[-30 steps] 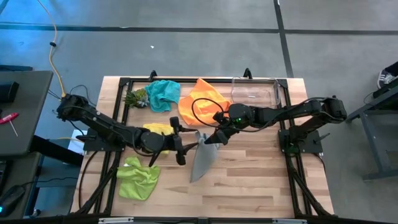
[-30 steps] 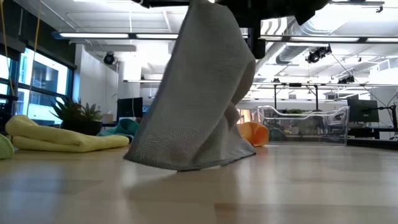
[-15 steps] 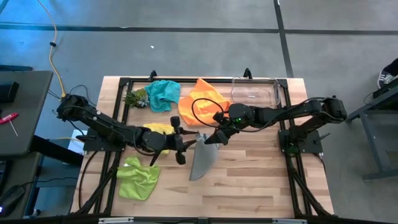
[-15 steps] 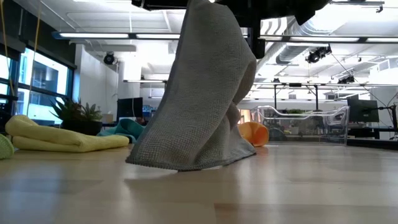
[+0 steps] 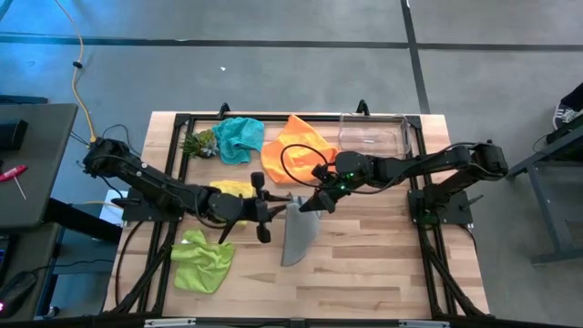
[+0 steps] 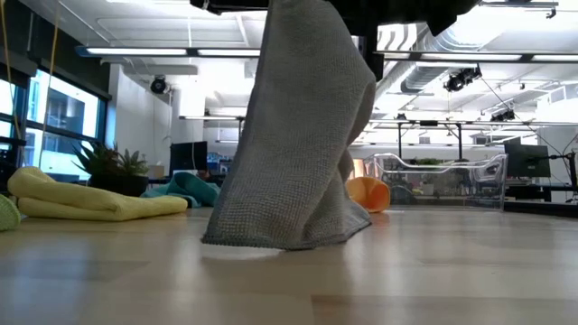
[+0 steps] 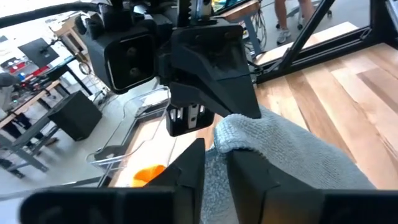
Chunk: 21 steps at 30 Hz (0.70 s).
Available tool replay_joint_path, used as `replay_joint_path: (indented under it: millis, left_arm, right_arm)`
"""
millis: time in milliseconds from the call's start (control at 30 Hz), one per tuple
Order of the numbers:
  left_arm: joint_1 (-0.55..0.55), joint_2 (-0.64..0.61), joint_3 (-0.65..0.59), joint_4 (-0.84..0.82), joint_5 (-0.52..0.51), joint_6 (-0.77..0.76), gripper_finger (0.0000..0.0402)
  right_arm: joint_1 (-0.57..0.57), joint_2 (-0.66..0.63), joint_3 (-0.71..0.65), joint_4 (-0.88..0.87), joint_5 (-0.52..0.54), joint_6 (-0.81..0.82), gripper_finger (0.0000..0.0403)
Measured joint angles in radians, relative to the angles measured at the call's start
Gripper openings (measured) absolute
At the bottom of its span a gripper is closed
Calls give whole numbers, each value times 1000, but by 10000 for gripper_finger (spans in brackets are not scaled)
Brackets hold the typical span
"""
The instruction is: Fold microfiber towels
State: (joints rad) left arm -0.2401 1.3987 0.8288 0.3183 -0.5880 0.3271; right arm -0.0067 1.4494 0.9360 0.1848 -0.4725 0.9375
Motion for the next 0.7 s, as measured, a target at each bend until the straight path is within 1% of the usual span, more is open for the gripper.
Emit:
replay_joint_path:
  millis: [67, 133, 267, 467, 567, 700]
  left_arm:
    - [-5, 0, 0, 0, -7, 13, 21]
    - [-11, 0, 0, 0, -7, 23, 6]
    - [-11, 0, 0, -23, -7, 23, 2]
    - [-8, -49, 0, -148, -10, -49, 1]
    - [1, -92, 0, -251, -10, -102, 0]
    - [14, -158, 0, -427, -16, -225, 0]
  right_arm:
    - [0, 0, 0, 0, 0, 0, 0]
    - [0, 0, 0, 0, 0, 0, 0]
    - [0, 0, 0, 0, 0, 0, 0]
    - [-2, 0, 0, 1, 1, 20, 4]
    - [-15, 0, 0, 0, 6, 23, 26]
    - [-45, -5, 0, -4, 65, -44, 79]
